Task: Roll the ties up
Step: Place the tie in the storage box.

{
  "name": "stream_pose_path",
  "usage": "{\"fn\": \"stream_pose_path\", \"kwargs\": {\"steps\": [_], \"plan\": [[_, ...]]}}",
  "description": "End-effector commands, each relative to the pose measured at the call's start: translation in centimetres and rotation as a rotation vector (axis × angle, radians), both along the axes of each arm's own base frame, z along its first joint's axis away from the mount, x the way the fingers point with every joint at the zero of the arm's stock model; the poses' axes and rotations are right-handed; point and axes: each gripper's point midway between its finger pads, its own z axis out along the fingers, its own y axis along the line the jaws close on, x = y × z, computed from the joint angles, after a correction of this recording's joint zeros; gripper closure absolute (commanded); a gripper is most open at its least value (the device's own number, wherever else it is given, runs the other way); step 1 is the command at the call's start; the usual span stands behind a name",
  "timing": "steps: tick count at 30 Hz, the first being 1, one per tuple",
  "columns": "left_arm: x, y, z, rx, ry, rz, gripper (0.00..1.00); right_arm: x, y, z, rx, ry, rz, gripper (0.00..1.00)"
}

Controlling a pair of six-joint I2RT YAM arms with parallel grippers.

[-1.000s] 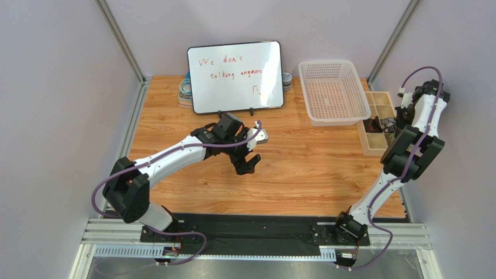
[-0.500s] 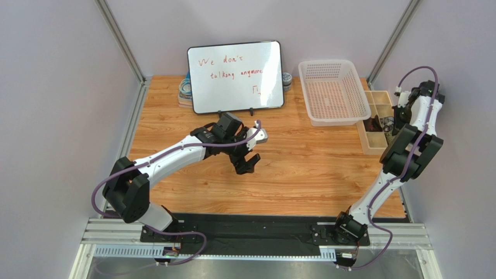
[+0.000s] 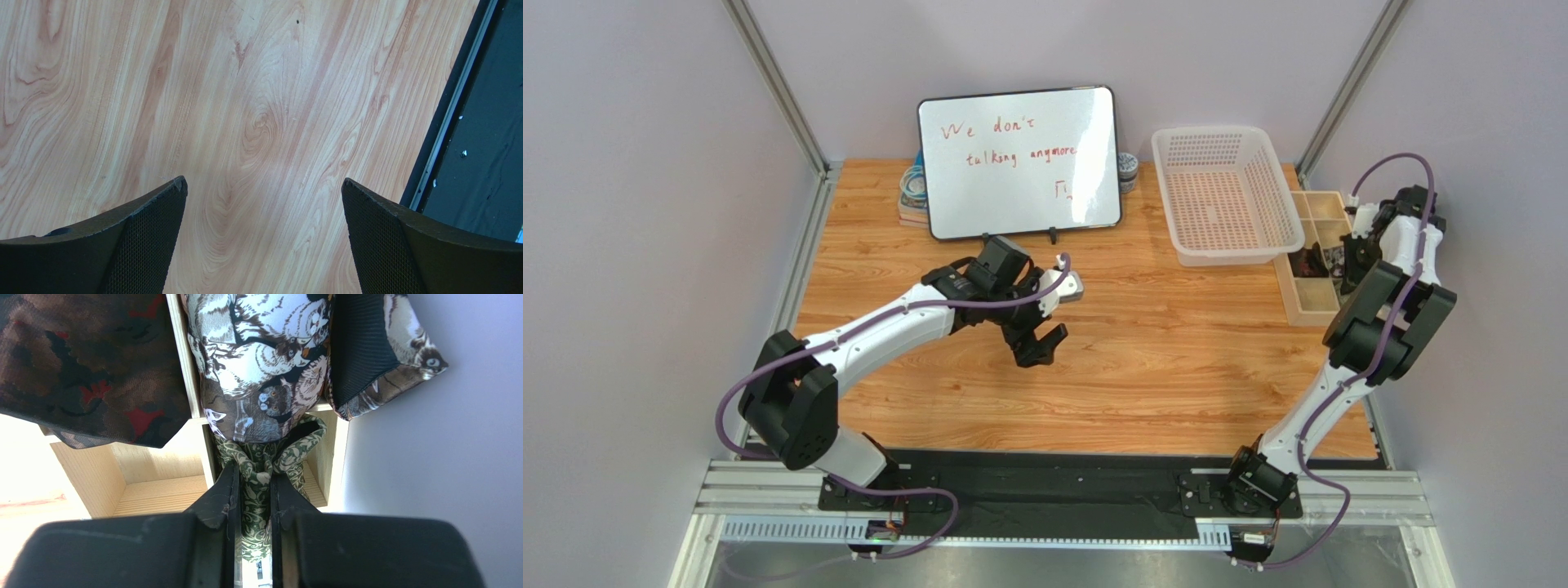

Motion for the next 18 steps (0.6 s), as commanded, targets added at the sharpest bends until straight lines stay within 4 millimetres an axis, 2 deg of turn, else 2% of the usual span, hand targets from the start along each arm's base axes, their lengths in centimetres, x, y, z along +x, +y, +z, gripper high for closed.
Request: {"fn": "stream_pose_path", "kwargs": {"steps": [1,3,4,7,12,14,18], "plan": [[-0.2,0.5,1.0,-0.013,-0.019,-0.018,0.01,0.9,1.1,-0.5,0.038,-0.006,0.007,0.88],[-0.3,0.6,1.0,-0.014,-0.011,-0.017,0.0,1.0,0.9,0.6,0.025,-0.015,0.001,0.8],[-0.2,0.7,1.1,-0.016,-0.009,-0.015,0.01,0.9,0.8,1.4,0.014,-0.025,0.007,0.69],[0.1,0.9,1.3,-0.017,-0.013,-0.006,0.01,0.6,1.1,3.0,0.011,-0.038,0.009,0.55],[0.6,1.3,1.6,-0.027,-0.013,0.023,0.01,0.2,2.1,6.1,0.027,-0.082,-0.001,0.43],[0.8,1.6,1.6,-0.032,-0.008,0.04,0.01,0.0,2.3,7.0,0.026,-0.089,-0.004,0.42],[1.5,2.1,2.4,-0.056,-0.013,0.084,0.01,-0.7,3.0,10.1,0.015,-0.129,0.007,0.38]]}}
